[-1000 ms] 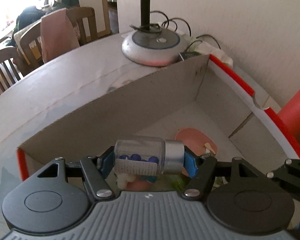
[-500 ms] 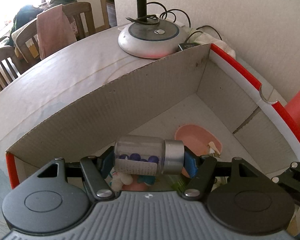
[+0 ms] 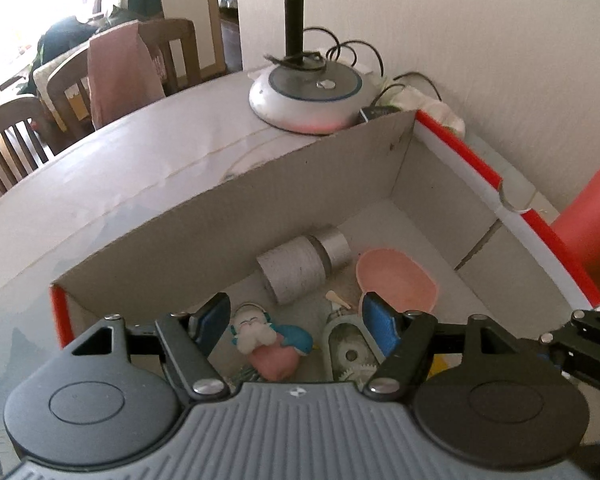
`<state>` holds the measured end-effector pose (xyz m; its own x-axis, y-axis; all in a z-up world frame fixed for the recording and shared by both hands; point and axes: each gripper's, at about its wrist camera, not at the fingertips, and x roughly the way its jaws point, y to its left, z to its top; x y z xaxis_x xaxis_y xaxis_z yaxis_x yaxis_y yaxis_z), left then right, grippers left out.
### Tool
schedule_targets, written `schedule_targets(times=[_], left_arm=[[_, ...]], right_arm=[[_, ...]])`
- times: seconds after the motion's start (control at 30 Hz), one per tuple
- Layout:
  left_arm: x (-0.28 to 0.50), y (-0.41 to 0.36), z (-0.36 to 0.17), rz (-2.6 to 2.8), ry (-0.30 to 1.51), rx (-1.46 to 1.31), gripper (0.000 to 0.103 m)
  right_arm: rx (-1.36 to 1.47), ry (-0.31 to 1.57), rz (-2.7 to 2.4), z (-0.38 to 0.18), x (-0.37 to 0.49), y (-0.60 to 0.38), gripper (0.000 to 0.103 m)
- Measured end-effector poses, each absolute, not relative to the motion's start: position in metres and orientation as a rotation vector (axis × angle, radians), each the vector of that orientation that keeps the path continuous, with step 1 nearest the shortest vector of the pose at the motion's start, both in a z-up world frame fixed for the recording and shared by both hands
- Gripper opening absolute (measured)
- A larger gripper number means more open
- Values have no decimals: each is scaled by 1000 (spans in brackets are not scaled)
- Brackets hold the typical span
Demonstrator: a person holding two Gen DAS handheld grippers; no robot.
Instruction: Organize rigid objects
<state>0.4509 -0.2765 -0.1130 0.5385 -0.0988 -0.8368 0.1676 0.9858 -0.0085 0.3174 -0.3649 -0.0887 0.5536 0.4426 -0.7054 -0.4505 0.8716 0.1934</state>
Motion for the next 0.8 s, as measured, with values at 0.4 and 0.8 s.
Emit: schedule_targets(times=[0.4,0.8], left_arm=[[410,-261,-77,-212,903,41,72],[358,-230,-52,-250,834,13,73]], right_arm=[[4,804,498,-72,298,-358,54],[38,760,444,-50,267,-352,75]])
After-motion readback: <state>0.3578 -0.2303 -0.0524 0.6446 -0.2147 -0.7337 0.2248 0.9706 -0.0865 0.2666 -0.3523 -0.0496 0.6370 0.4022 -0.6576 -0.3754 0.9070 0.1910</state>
